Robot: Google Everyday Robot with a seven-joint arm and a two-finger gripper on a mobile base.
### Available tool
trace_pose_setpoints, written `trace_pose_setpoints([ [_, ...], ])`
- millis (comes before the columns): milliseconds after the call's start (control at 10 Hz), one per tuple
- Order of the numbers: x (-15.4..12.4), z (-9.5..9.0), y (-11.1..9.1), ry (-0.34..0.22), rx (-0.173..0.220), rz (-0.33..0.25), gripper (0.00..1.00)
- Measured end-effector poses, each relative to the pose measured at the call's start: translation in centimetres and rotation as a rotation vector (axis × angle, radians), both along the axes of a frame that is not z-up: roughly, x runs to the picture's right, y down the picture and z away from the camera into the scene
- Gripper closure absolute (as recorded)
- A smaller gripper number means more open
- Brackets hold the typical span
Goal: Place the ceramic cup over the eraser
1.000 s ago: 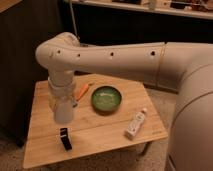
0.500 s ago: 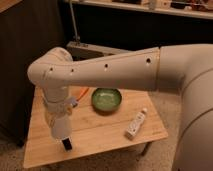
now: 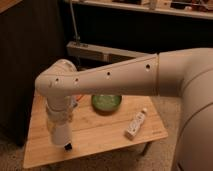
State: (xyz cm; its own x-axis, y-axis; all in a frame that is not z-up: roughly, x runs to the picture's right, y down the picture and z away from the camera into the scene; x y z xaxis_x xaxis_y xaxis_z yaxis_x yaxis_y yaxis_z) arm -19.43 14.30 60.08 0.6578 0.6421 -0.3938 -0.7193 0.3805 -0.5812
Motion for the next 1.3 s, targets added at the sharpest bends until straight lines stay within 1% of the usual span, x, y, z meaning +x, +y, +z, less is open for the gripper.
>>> trace_pose_setpoints([
  [100, -0.5, 0.6, 0.8, -0.031, -0.019, 0.007, 0.97],
  [200, -1.1, 1.1, 1.7, -0.048, -0.034, 0.008, 0.89],
  [300, -1.5, 1.6, 2.3, -0.054, -0.038, 0.002, 0.81],
  [400, -1.8, 2.4, 3.2, -0.039, -0.037, -0.007, 0.69],
  [500, -1.9, 2.9, 3.7, -0.013, -0.024, -0.016, 0.59],
  [600, -1.8, 3.2, 3.8, 0.029, 0.001, -0.025, 0.48],
  [700, -1.5, 3.4, 3.7, 0.079, 0.03, -0.031, 0.4],
  [800, -1.3, 4.0, 3.6, 0.139, 0.062, -0.029, 0.28],
  [900, -0.8, 4.5, 3.4, 0.164, 0.067, -0.011, 0.22],
  [1000, 0.2, 5.4, 3.0, 0.191, 0.072, 0.01, 0.2],
  [1100, 0.5, 6.3, 2.7, 0.191, 0.057, 0.049, 0.2],
  [1200, 0.7, 7.3, 2.7, 0.163, 0.019, 0.096, 0.2],
  [1300, 1.3, 8.7, 2.9, 0.135, -0.028, 0.148, 0.2],
])
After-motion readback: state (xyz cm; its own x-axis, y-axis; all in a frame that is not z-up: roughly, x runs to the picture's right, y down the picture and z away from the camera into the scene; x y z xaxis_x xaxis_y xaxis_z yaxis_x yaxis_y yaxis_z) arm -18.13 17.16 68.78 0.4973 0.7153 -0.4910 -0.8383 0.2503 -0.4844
